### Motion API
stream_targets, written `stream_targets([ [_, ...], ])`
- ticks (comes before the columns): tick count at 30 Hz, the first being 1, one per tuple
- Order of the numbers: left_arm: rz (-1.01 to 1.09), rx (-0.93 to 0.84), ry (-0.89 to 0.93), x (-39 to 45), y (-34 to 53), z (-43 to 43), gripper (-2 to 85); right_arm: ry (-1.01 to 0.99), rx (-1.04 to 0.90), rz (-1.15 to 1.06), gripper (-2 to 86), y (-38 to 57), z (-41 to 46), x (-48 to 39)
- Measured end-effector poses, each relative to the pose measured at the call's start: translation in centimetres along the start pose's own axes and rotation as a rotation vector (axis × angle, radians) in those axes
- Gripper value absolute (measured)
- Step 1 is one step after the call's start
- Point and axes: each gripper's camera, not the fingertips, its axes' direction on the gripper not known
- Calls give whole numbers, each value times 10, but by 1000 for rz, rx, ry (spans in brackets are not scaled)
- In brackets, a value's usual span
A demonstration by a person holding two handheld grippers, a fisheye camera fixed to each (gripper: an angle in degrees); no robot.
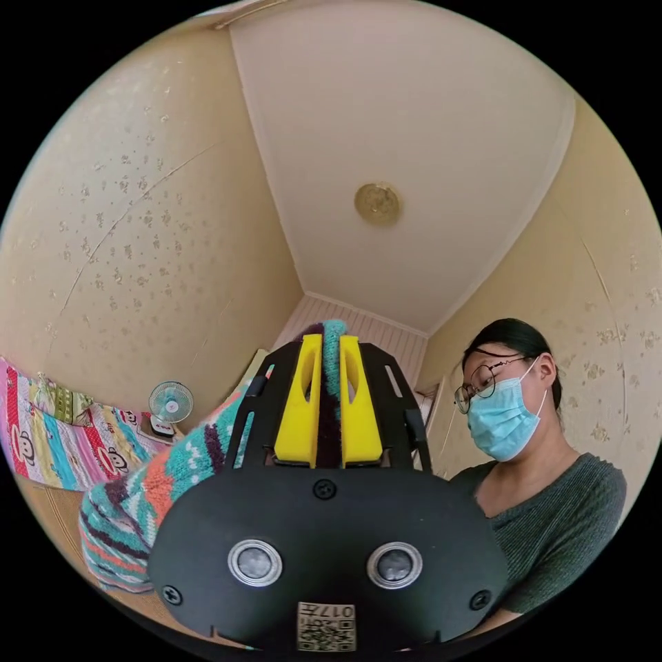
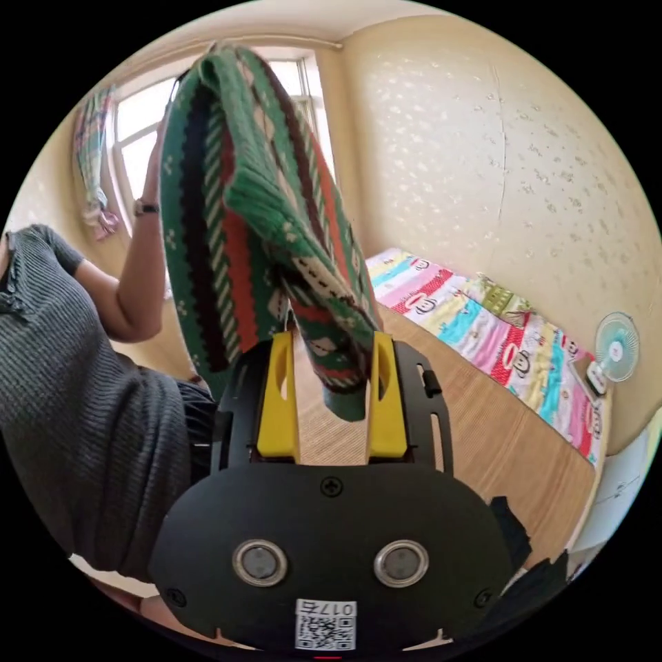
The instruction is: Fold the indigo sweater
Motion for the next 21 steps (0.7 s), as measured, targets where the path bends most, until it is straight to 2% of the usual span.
stream_targets([
  [2,-11,-1,10,-1,-6,-11,48,2,24,31,133,5,2,-1],
  [6,-38,0,80,-5,-22,-29,48,-89,-169,33,69,-2,49,-2],
  [8,-29,-20,96,-4,-35,-43,48,-95,-166,91,53,-5,40,4],
  [11,53,-60,119,5,-58,-85,49,14,-51,206,41,-5,-18,18],
  [14,157,-112,49,16,-68,-145,49,144,121,263,35,-3,-105,19],
  [16,193,-124,-40,23,-66,-182,49,209,235,228,33,-5,-174,3],
  [21,310,-130,-213,25,-67,-255,47,431,373,71,33,-27,-265,-74],
])
